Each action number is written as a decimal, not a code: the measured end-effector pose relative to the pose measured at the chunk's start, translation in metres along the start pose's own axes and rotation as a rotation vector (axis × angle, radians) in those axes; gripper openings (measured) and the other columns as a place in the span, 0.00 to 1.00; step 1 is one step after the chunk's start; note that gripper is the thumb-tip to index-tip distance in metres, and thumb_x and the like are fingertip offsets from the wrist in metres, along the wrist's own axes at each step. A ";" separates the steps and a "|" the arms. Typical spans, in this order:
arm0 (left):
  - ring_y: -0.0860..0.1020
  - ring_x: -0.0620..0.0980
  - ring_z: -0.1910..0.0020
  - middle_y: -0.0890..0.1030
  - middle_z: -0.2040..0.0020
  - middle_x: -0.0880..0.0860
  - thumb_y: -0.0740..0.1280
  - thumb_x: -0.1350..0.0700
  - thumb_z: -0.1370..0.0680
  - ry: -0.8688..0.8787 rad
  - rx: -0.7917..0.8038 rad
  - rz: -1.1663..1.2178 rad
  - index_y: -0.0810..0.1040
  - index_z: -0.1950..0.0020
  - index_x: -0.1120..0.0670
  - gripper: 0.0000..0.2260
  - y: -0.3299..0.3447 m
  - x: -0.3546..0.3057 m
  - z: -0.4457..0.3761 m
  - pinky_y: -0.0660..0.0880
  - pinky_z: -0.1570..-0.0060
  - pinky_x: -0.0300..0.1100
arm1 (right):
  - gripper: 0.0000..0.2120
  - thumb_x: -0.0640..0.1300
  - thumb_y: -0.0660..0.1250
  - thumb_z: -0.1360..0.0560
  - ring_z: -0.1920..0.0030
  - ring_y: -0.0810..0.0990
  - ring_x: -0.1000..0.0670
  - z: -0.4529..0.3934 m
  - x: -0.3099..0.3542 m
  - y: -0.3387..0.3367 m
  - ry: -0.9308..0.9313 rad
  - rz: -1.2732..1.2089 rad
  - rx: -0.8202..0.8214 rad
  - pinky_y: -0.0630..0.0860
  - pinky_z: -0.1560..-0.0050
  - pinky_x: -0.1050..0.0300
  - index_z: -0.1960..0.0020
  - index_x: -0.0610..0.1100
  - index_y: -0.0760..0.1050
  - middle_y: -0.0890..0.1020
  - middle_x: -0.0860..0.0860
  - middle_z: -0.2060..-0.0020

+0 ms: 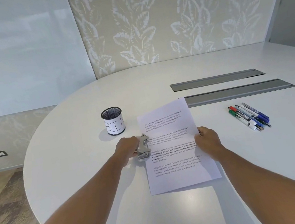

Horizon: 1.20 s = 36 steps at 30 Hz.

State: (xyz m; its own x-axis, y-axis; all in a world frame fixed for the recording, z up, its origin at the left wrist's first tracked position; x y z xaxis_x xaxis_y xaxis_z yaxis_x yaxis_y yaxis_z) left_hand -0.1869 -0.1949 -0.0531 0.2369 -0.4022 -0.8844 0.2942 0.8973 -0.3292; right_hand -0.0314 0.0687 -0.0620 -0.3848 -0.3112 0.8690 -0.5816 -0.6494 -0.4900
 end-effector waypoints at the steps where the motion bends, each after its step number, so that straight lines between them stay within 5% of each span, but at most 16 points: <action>1: 0.81 0.53 0.61 0.79 0.61 0.57 0.63 0.65 0.28 -0.004 -0.005 0.008 0.75 0.63 0.58 0.05 0.000 0.001 -0.001 0.82 0.51 0.46 | 0.11 0.37 0.55 0.26 0.66 0.74 0.48 0.000 0.001 0.000 -0.003 -0.006 -0.010 0.70 0.67 0.58 0.56 0.41 0.76 0.79 0.48 0.63; 10: 0.81 0.54 0.60 0.80 0.58 0.58 0.62 0.65 0.29 -0.044 0.048 0.028 0.76 0.57 0.61 0.04 0.005 0.001 0.002 0.82 0.50 0.46 | 0.13 0.36 0.56 0.27 0.59 0.78 0.45 -0.006 -0.002 -0.004 0.021 -0.073 -0.040 0.74 0.62 0.57 0.51 0.42 0.79 0.83 0.44 0.55; 28: 0.81 0.55 0.59 0.82 0.54 0.60 0.62 0.65 0.31 -0.086 0.112 -0.019 0.77 0.55 0.62 0.08 0.009 0.000 0.013 0.81 0.57 0.43 | 0.15 0.34 0.57 0.28 0.61 0.78 0.47 -0.001 -0.008 0.001 0.069 -0.102 0.033 0.72 0.66 0.60 0.50 0.43 0.80 0.82 0.47 0.58; 33: 0.84 0.60 0.48 0.84 0.47 0.64 0.63 0.64 0.30 -0.095 0.103 -0.028 0.79 0.51 0.64 0.10 0.012 0.006 0.010 0.82 0.46 0.51 | 0.15 0.35 0.57 0.31 0.61 0.77 0.46 0.001 -0.014 0.005 0.111 -0.092 0.054 0.74 0.61 0.57 0.52 0.41 0.80 0.82 0.46 0.59; 36: 0.84 0.59 0.51 0.84 0.47 0.65 0.63 0.65 0.30 -0.100 0.104 -0.034 0.79 0.50 0.65 0.11 0.013 0.007 0.011 0.81 0.45 0.51 | 0.10 0.37 0.58 0.31 0.64 0.73 0.47 0.001 -0.015 0.006 0.114 -0.046 0.052 0.70 0.62 0.57 0.55 0.36 0.76 0.79 0.46 0.62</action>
State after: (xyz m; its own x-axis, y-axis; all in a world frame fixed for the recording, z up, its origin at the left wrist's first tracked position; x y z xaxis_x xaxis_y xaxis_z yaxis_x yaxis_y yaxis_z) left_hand -0.1712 -0.1881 -0.0602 0.3150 -0.4526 -0.8342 0.3967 0.8613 -0.3175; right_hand -0.0278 0.0689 -0.0781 -0.4394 -0.2008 0.8756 -0.5638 -0.6972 -0.4428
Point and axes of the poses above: each hand's wrist, its own z-axis away from the middle knuckle, its own y-axis out of the palm, x = y × z, the point moved 6 cm from there along -z, towards the middle knuckle
